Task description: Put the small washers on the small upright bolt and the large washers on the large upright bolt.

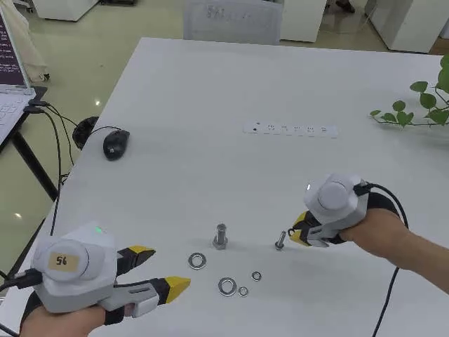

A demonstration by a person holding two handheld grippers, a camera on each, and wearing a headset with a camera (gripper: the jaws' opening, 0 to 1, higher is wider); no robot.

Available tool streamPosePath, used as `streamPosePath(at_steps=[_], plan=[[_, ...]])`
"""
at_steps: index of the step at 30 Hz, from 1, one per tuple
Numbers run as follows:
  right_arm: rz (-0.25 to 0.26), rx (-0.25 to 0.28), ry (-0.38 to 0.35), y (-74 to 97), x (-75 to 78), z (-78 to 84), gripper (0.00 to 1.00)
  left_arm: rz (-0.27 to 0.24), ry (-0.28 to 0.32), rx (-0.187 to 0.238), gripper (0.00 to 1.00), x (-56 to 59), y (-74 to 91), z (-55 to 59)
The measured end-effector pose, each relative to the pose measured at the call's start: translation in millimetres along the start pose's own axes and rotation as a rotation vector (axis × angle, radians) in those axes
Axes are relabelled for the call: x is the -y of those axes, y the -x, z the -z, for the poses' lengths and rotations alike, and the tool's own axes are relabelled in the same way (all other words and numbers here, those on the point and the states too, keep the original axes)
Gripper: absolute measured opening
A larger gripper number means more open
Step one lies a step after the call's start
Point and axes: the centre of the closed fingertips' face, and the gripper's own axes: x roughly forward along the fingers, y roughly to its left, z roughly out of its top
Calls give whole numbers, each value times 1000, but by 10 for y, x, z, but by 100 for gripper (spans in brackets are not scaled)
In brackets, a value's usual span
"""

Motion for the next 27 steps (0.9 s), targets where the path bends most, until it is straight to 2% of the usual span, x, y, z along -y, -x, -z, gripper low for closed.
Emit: streamPosePath(at_steps=[2,6,17,27], plan=[[-21,-12,6,-30,-1,-9,14,1,0,1,51,3,0,-4],[-31,-50,55,-79,9,0,14,-1,2,1,51,2,8,-1],[-63,-75,67,-170,11,7,14,-15,11,3,51,-40,41,1],[-73,-88,65,-210,31,29,14,-11,7,0,51,-32,20,-17]])
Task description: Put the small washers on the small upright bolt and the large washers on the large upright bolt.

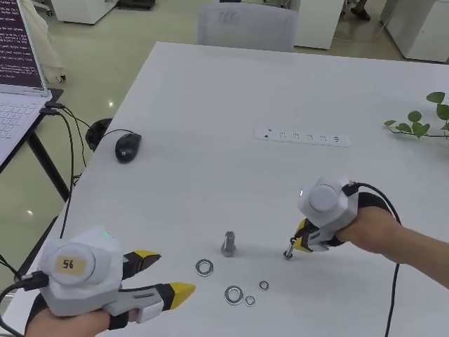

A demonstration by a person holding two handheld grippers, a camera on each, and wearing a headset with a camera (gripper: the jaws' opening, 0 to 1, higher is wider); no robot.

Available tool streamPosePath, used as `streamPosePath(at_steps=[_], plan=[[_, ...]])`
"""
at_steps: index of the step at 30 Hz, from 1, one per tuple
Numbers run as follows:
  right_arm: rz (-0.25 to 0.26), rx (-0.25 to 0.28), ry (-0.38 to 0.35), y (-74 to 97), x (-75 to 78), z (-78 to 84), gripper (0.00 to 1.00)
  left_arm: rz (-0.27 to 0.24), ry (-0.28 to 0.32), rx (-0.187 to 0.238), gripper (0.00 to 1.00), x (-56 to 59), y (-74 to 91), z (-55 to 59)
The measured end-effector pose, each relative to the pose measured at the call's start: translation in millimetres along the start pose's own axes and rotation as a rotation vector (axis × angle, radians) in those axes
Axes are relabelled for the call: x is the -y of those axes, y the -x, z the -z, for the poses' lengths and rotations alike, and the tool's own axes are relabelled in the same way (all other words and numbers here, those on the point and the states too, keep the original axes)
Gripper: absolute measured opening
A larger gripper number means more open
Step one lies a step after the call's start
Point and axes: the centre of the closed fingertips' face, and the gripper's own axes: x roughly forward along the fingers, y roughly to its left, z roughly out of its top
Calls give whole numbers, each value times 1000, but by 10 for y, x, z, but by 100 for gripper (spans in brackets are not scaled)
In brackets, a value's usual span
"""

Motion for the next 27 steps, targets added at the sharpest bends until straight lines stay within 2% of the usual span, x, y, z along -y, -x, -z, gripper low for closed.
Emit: streamPosePath(at_steps=[15,27], plan=[[-12,-19,4,-81,-33,19,14,-4,7,-5,51,-16,4,37],[-26,-42,-4,-282,-47,92,14,-12,16,-6,50,-46,31,66]])
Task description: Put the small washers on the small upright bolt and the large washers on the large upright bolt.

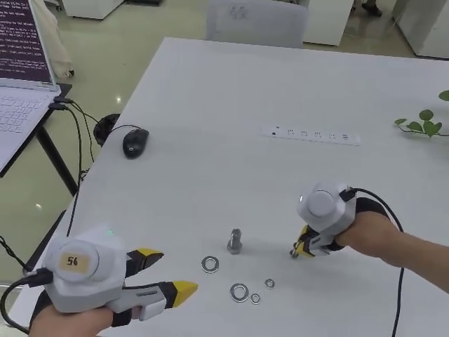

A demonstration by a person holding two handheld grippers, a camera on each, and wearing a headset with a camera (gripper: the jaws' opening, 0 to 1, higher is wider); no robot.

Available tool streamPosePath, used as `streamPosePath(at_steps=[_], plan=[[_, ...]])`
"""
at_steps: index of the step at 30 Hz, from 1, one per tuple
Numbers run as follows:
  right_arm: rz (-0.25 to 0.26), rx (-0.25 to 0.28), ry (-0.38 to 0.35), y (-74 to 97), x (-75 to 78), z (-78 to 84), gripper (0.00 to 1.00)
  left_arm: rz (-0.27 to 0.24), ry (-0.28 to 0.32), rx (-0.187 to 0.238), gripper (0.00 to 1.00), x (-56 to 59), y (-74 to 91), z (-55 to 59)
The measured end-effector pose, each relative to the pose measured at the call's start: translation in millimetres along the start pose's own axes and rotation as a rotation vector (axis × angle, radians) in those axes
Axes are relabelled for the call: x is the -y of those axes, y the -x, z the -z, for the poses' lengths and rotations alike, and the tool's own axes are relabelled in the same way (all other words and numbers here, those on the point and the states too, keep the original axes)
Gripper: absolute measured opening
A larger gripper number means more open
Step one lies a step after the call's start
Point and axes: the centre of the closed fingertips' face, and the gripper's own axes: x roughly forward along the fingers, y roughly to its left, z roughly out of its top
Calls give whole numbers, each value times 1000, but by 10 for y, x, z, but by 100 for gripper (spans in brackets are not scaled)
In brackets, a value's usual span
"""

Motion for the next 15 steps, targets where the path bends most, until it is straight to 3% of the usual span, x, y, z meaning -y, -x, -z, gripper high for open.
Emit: streamPosePath(at_steps=[15], plan=[[-2,-3,-52,-262,-4,97,15,-4,3,-11,50,-25,10,17]])
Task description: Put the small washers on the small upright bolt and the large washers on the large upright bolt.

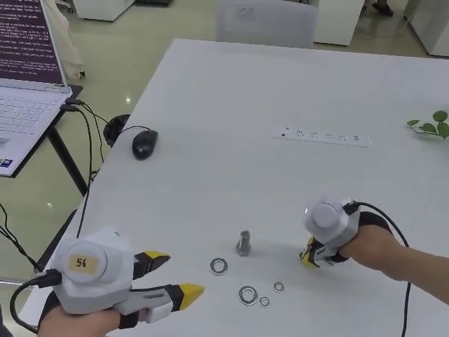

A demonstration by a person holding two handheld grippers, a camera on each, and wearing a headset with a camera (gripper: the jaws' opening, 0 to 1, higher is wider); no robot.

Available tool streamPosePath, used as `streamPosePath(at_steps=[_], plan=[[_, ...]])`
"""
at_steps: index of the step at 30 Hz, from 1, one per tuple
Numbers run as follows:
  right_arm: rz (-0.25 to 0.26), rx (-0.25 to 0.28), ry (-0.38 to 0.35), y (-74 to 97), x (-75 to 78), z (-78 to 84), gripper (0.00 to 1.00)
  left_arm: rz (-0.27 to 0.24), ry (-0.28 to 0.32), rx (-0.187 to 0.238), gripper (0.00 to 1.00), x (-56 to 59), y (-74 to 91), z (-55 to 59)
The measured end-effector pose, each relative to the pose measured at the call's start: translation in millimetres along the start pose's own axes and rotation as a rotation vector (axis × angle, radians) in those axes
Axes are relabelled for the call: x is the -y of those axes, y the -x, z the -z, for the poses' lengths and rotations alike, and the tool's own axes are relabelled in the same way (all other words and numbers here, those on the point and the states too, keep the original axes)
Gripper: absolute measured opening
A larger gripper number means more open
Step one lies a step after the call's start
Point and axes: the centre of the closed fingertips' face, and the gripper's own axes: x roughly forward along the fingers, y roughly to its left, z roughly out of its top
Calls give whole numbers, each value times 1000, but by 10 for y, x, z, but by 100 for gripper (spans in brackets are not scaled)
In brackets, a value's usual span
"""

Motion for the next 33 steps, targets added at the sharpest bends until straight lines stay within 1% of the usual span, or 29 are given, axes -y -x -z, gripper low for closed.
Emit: streamPosePath(at_steps=[5,8,10,13,16,20,22,26,27,28,30,33], plan=[[-13,10,-30,-33,-12,24,16,-3,-3,-1,50,-20,-5,-17],[-12,13,-27,-12,-17,35,18,-5,-1,2,50,-27,-4,-26],[-9,23,-28,30,-14,31,20,-3,-5,-1,50,-22,-9,-22],[-6,56,-45,114,-20,-12,24,0,-5,1,50,-8,-15,-25],[17,81,-47,212,-9,-29,27,3,-8,0,50,3,-23,-23],[36,118,-54,333,-50,-54,28,8,-7,0,50,24,-27,-18],[49,133,-48,391,-77,-51,29,10,-10,1,50,33,-29,-20],[69,169,-62,491,-141,-54,30,11,-13,3,50,37,-26,-27],[81,175,-67,516,-161,-35,30,10,-13,5,50,35,-23,-29],[92,183,-80,544,-190,-15,30,9,-14,6,50,30,-18,-29],[97,207,-104,582,-267,-4,30,6,-11,9,50,22,-11,-32],[96,227,-156,575,-413,71,30,5,-10,9,50,24,-6,-26]])
